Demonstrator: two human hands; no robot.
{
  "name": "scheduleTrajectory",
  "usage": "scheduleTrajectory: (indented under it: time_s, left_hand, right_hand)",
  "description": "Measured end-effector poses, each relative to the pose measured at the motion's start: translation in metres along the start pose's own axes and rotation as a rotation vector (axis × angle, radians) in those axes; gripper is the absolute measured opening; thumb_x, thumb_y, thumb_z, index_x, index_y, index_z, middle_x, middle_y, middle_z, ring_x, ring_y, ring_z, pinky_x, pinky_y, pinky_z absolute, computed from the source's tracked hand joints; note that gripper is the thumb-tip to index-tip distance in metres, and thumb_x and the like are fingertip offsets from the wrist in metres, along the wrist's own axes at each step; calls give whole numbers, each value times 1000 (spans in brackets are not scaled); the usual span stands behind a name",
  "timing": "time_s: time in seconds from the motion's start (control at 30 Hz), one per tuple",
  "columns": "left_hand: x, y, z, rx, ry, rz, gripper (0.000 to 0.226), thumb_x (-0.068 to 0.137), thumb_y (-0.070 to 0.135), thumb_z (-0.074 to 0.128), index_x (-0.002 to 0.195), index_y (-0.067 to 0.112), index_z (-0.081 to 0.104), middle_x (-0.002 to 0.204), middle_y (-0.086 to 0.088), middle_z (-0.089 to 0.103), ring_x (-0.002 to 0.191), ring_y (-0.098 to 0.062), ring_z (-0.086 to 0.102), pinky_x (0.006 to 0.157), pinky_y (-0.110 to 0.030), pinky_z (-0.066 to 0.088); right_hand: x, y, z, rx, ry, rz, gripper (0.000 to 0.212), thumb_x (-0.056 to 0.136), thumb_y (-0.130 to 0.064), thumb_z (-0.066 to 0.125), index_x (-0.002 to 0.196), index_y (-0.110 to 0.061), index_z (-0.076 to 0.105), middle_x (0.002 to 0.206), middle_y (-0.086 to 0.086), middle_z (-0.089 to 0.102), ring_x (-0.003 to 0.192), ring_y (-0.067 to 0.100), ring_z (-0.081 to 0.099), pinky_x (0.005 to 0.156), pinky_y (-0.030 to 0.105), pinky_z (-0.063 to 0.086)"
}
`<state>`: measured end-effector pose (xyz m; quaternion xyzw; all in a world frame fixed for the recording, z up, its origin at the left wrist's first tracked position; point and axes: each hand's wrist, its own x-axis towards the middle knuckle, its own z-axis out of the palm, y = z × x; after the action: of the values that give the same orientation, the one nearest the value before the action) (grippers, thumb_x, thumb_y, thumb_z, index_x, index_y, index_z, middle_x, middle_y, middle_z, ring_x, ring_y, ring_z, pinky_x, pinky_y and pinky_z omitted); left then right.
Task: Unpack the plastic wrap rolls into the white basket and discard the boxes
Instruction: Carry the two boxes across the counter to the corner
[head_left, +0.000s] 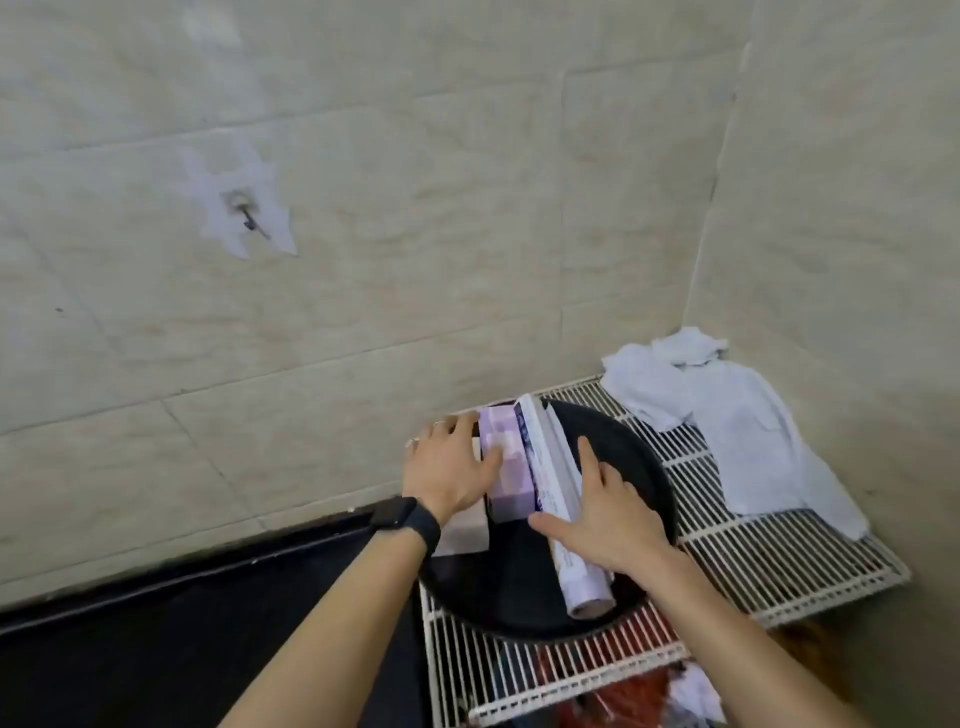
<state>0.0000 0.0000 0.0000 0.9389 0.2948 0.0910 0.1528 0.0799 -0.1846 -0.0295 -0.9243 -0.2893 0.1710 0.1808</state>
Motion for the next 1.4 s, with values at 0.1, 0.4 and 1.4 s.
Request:
scheduleTrajectory:
  time_s: [0.1,0.4,1.4]
  left_hand:
    - [30,10,16,109,-79,-48,71,87,65,41,146,26,33,146,-12,47,133,-36,38,108,-50,32]
    - [63,27,41,183,-261,-126,84,86,72,39,154,31,13,135,-16,58,136,-35,39,116,-50,16]
    - [-202,-297,-70,-435,252,-495,71,87,50,58,148,52,23,128,2,65,115,-25,60,96,-37,48]
  right_hand:
    - [22,1,1,-12,-54,0,126,71,-82,56,155,-29,-20,155,18,34,133,36,46,99,48,45]
    - [33,24,13,325,-39,79,109,72,-66,61,157,-21,10,135,1,60,117,28,61,92,42,51]
    - [-114,-222,161,802,-265,-254,35,84,-32,73,118,-38,67,106,-12,74,90,5,72,77,29,61]
